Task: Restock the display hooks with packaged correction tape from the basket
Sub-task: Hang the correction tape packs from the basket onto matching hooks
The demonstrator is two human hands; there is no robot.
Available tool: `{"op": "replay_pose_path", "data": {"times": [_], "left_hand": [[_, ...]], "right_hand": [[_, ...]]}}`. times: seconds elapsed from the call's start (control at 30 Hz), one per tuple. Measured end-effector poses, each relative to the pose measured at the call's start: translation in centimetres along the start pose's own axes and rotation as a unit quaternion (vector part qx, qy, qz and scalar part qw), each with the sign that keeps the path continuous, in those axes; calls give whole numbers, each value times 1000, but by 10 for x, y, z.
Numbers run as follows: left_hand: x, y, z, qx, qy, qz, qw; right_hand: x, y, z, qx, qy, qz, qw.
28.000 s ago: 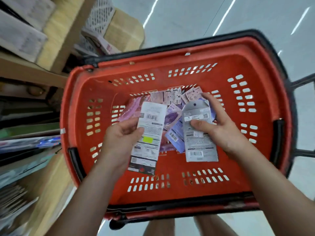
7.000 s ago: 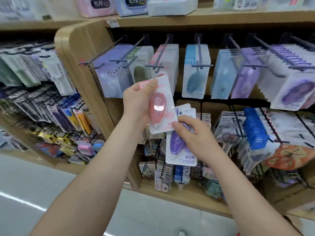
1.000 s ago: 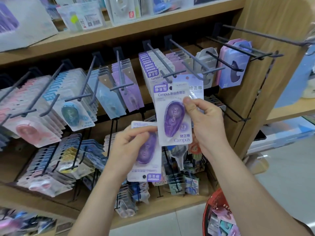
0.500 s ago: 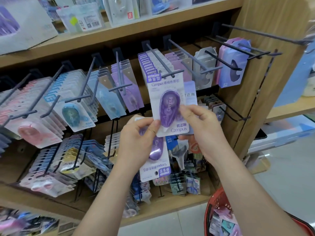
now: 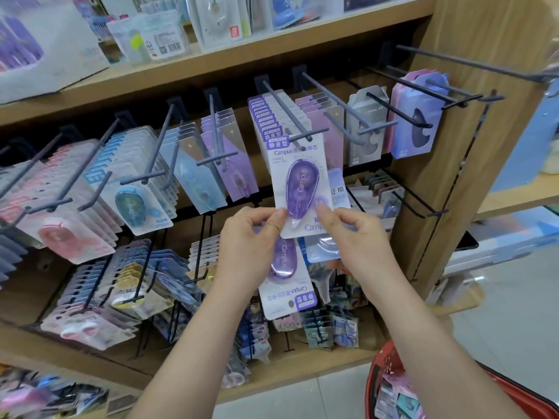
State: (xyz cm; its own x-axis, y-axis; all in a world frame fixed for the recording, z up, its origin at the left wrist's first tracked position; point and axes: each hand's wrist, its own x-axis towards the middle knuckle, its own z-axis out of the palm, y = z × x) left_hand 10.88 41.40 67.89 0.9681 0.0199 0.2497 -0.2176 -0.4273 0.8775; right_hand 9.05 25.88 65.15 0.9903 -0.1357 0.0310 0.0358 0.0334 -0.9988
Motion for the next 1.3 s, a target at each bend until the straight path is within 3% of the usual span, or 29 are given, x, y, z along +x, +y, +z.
{"op": "replay_pose_path", "data": {"times": [0.1, 0.2, 0.37, 0.6, 0.77, 0.83, 0.9, 0.97, 1.03, 1.13, 1.2, 1.3], "left_hand": [[8, -6, 5, -12, 23, -4, 1000], [13, -11, 12, -17, 27, -14, 999], [24, -10, 12, 19, 15, 11, 1000], [49, -23, 23, 2, 50, -58, 997], [64, -34, 33, -26, 58, -76, 995], [61, -35, 32, 23, 53, -74, 996], [46, -31, 26, 66, 109, -52, 990], [24, -17, 20, 26, 136, 13, 990], [5, -5, 18, 22, 6, 95, 995], [-5, 0, 17, 142, -228, 116, 956], [-8, 1, 12, 106, -271, 31, 956], [-13, -1, 7, -31, -186, -28, 982]], "right_hand": [[-14, 12, -10, -84, -77, 33, 993], [-26, 31, -12, -75, -116, 100, 985], [-27, 41, -20, -47, -73, 97, 991], [-33, 49, -48, -101, 83, 91, 987], [-37, 50, -56, -135, 80, 57, 986], [-39, 45, -62, -157, 73, 43, 984], [-40, 37, -71, -186, 65, 12, 980], [-39, 26, -79, -253, 35, -36, 966], [-37, 16, -83, -310, -1, -70, 948], [-34, 8, -79, -312, -12, -105, 944], [-32, 3, -74, -233, 20, -104, 967], [-33, -2, -66, -26, 39, -31, 998]]}}
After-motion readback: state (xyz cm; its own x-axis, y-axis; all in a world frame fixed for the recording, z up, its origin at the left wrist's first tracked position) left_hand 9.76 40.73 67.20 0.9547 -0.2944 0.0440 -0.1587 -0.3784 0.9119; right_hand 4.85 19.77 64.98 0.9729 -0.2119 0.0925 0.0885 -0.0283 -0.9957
